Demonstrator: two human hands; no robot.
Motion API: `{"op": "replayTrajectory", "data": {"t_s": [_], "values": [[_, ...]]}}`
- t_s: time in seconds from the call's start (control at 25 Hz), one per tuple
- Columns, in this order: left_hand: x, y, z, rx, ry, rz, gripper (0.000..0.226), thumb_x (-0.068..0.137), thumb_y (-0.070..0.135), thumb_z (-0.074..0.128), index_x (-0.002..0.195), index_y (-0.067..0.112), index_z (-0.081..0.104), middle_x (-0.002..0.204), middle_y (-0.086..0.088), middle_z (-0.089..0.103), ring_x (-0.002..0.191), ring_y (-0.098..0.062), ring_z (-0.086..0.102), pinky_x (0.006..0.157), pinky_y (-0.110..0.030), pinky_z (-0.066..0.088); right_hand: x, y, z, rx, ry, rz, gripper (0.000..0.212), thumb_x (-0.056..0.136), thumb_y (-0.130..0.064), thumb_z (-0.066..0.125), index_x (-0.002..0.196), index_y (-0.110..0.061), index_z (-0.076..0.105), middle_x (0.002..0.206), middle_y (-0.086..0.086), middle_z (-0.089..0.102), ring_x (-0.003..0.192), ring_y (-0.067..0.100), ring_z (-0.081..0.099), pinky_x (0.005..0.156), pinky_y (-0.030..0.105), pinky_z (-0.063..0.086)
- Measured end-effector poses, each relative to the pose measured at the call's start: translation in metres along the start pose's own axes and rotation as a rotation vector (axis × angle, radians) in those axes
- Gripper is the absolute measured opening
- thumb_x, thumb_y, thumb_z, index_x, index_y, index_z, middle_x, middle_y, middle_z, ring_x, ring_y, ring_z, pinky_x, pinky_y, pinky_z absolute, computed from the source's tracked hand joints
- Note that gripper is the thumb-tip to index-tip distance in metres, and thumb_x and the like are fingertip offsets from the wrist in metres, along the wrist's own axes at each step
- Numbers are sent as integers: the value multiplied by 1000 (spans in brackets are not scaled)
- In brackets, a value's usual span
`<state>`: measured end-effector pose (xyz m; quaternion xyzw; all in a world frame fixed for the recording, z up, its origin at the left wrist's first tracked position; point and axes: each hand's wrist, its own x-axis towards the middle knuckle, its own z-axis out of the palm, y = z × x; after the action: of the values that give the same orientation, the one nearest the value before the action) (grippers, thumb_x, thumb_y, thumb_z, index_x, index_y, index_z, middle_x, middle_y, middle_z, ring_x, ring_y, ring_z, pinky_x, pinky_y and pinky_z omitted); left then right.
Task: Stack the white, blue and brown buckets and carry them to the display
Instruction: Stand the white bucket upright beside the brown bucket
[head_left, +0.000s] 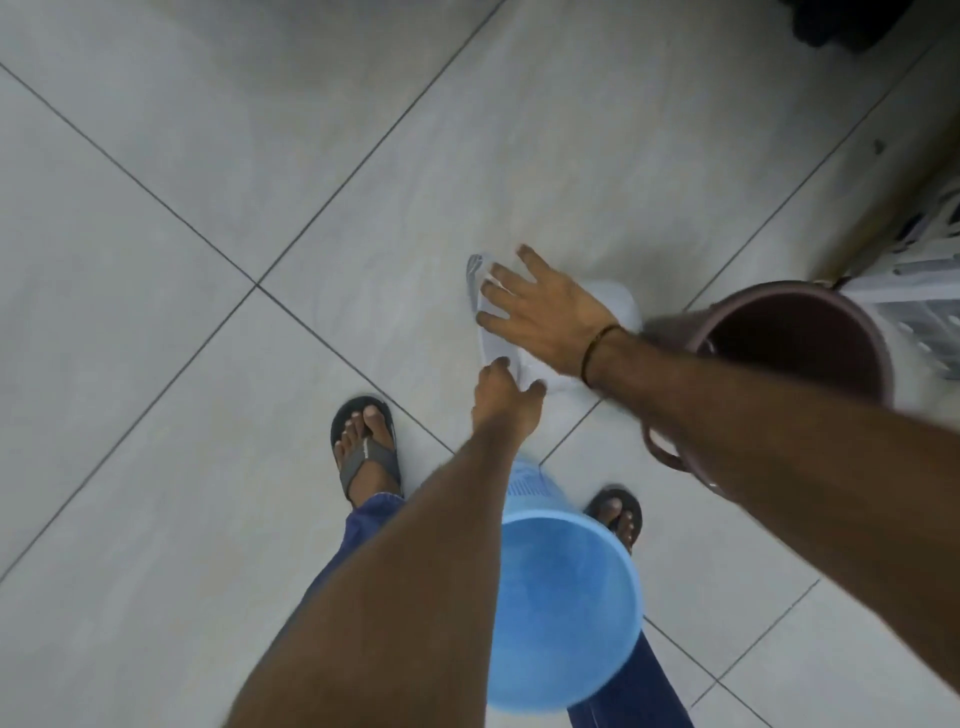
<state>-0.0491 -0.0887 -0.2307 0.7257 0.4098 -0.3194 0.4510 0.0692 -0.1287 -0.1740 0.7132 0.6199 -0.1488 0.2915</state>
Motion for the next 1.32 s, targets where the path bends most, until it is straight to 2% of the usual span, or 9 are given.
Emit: {"op": "replayTrajectory", "data": {"t_s": [0.12,0.24,0.32,0.44,0.68,0.84,0.92,1.08,1.32], "values": [[23,-16,10,32,-66,50,24,96,30,56,97,7,63,110,-17,69,104,-37,62,78,-33,45,25,-3,20,-163,-133,-90,34,98,-23,58,132,-23,58,147,10,46,142,37,29,117,65,16],[0,-16,-7,178,-4,253,20,97,26,55,92,9,64,95,-16,73,87,-37,66,74,-40,52,12,9,13,-104,-89,-79,18,94,-15,62,107,-22,72,128,5,57,128,34,43,113,69,20],[-13,-6,-34,365,115,405,16,94,20,58,102,13,70,98,-13,76,89,-35,68,83,-39,52,-7,19,3,42,-76,12,20,92,-13,61,106,-22,72,123,5,60,122,33,47,114,66,22],[-23,-1,-64,744,148,646,24,89,11,60,108,19,71,101,-4,76,101,-24,67,111,-37,34,-38,6,2,317,-117,150,29,90,-14,58,118,-17,63,121,7,61,117,31,50,109,52,31],[-22,-44,-45,1244,11,737,27,82,9,64,107,20,67,102,-1,75,106,-23,63,119,-45,22,-46,-73,43,541,-185,289,34,88,-13,58,122,-18,57,119,8,62,112,29,55,95,44,41],[-17,-85,-31,1312,17,809,27,85,5,54,109,15,64,103,-5,72,105,-28,62,112,-46,31,-48,-109,65,515,-177,294,31,88,-15,62,118,-21,62,113,5,67,107,28,59,100,47,38],[-18,-92,-34,1342,23,838,26,84,3,54,106,14,63,101,-5,72,100,-28,63,101,-41,40,-49,-112,66,469,-155,246,21,88,-11,60,103,-22,69,100,2,72,98,27,63,103,47,36],[-30,-75,-51,1373,54,898,25,82,1,55,103,13,63,96,-6,73,91,-27,67,92,-38,47,-64,-91,53,473,-111,221,25,84,-1,54,83,-20,69,85,4,73,80,27,68,95,41,40],[-176,-2,-104,1333,99,889,28,77,0,57,101,13,65,91,-6,72,89,-28,65,98,-40,46,-176,-58,-65,571,-75,346,21,86,-8,56,91,-23,71,93,1,74,91,26,69,86,36,43]]}}
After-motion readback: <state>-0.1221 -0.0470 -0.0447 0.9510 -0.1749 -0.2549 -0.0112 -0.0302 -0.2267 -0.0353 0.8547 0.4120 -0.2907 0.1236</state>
